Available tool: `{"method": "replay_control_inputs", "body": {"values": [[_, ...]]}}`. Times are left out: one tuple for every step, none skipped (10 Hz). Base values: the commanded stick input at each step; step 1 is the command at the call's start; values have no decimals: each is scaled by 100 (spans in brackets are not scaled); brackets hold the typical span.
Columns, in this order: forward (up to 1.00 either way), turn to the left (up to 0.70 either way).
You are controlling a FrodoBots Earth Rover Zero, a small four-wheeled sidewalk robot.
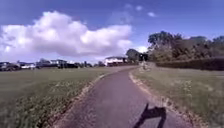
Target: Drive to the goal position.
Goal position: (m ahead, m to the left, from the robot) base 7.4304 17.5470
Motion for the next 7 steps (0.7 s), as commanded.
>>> {"method": "replay_control_inputs", "body": {"values": [[70,0],[70,0],[70,-1],[70,-1],[70,-1],[70,-1],[70,0]]}}
